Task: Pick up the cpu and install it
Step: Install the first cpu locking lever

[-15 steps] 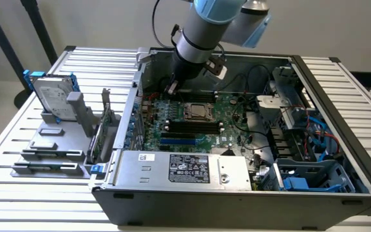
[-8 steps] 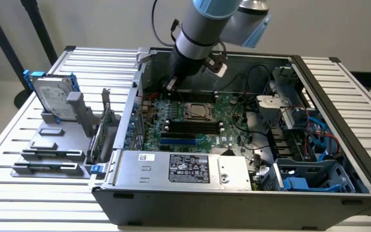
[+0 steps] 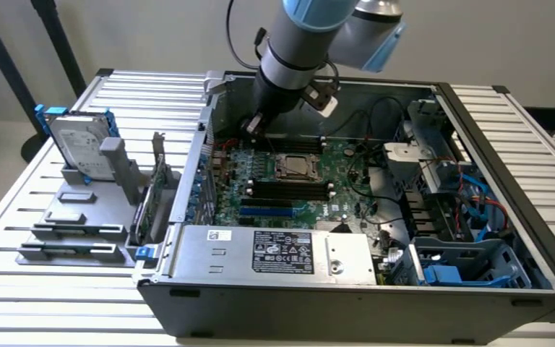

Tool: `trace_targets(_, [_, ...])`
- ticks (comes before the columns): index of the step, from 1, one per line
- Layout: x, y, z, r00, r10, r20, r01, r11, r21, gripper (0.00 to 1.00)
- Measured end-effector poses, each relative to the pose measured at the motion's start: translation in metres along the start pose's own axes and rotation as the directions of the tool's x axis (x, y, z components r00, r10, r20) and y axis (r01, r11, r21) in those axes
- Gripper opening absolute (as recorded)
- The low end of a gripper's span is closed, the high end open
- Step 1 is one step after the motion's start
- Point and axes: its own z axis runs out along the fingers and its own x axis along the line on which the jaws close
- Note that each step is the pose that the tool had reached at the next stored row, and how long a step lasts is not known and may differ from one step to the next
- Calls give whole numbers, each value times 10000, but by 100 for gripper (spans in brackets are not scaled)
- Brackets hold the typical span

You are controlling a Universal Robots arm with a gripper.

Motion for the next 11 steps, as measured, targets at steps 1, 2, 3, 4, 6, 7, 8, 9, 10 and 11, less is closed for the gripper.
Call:
trace_targets(1, [-5, -7, 1, 10000, 42, -34, -42, 10000, 3, 11])
trace_targets(2, [-10, -14, 2, 10000, 73, -62, -73, 10000, 8, 11])
trace_targets(3, [-16, -21, 1, 9999, 99, -89, -99, 10000, 16, 11])
trace_targets(4, [-22, -30, -1, 9999, 121, -117, -121, 9999, 26, 11])
trace_targets(6, [-35, -52, 0, 9997, 171, -190, -171, 9998, 47, 11])
trace_targets(7, [-41, -62, 0, 9995, 207, -231, -206, 9998, 56, 11])
trace_targets(8, [-46, -72, 0, 9993, 258, -275, -256, 9997, 61, 11])
trace_targets(9, [-51, -80, 2, 9991, 302, -314, -300, 9995, 65, 11])
trace_targets(10, [-57, -91, 4, 9987, 355, -357, -353, 9994, 69, 11])
trace_targets(11, [-63, -101, 7, 9984, 408, -401, -405, 9992, 74, 11])
